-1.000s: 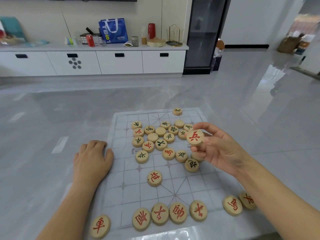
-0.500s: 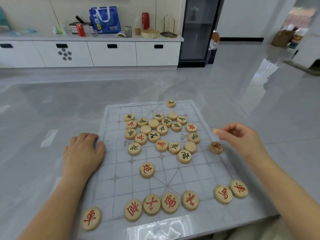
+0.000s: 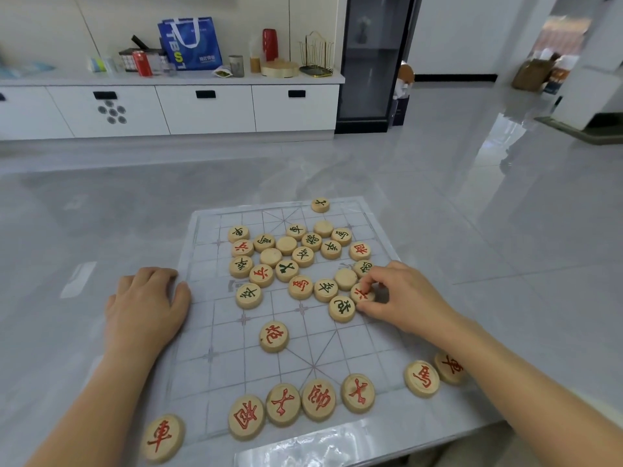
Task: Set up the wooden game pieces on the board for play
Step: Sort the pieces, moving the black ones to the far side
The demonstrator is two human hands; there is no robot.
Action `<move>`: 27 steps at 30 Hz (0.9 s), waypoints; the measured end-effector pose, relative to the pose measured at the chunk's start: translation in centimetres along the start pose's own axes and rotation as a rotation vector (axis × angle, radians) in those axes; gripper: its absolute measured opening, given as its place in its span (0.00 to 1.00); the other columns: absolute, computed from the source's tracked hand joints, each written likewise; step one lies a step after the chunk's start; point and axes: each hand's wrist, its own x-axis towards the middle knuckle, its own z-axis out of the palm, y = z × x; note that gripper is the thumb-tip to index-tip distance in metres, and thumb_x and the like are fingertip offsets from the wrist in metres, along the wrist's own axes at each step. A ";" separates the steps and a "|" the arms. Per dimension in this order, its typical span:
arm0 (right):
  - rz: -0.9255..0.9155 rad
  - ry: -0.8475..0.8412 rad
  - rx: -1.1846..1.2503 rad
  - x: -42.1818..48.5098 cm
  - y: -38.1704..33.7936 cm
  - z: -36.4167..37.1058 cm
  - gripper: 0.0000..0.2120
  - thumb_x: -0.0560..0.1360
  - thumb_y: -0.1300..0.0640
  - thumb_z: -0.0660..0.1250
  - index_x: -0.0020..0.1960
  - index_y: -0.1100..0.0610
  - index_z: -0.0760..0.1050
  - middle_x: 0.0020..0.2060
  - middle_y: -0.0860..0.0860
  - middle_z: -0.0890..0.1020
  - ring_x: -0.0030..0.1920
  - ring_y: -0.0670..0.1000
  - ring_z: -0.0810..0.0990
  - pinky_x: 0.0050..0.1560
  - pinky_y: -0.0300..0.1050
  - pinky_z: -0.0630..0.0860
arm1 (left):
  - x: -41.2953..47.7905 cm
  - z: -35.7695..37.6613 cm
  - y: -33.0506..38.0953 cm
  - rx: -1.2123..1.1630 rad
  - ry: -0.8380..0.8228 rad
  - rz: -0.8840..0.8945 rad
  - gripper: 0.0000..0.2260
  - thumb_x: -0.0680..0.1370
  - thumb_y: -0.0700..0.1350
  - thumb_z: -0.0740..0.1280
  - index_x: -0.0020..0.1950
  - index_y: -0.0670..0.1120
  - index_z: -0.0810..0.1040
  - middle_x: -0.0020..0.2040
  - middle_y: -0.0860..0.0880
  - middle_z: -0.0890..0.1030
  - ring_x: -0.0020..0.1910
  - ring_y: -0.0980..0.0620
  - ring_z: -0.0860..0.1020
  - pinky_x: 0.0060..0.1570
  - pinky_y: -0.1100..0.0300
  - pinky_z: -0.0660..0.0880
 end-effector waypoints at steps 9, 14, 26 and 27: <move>-0.101 0.042 -0.016 0.2 0.0 0.6 0.09 0.69 0.45 0.70 0.46 0.45 0.75 0.42 0.43 0.76 0.49 0.45 0.72 0.50 0.43 0.70 | 0.1 0.1 0.0 -0.005 0.005 -0.001 0.24 0.73 0.57 0.52 0.58 0.47 0.77 0.58 0.46 0.77 0.57 0.41 0.71 0.54 0.45 0.69; -0.073 -0.043 0.018 0.3 -0.1 -0.8 0.11 0.67 0.41 0.71 0.46 0.42 0.76 0.48 0.42 0.77 0.51 0.43 0.71 0.52 0.42 0.68 | 0.1 0.2 -0.1 -0.002 0.005 -0.011 0.25 0.72 0.58 0.52 0.58 0.47 0.77 0.58 0.46 0.77 0.57 0.41 0.71 0.54 0.44 0.69; 0.149 0.101 0.096 6.2 3.1 -2.0 0.10 0.75 0.53 0.67 0.56 0.50 0.78 0.48 0.44 0.78 0.46 0.47 0.74 0.43 0.40 0.68 | 0.1 0.3 -0.2 -0.003 0.008 -0.007 0.24 0.73 0.58 0.52 0.59 0.47 0.77 0.58 0.46 0.77 0.57 0.41 0.71 0.53 0.45 0.69; 0.141 0.090 0.092 6.6 2.9 -1.8 0.10 0.74 0.53 0.67 0.56 0.49 0.78 0.50 0.46 0.78 0.47 0.47 0.74 0.45 0.41 0.69 | 0.1 0.3 -0.2 -0.003 0.009 -0.009 0.24 0.73 0.57 0.52 0.59 0.47 0.77 0.58 0.46 0.77 0.57 0.41 0.71 0.53 0.45 0.69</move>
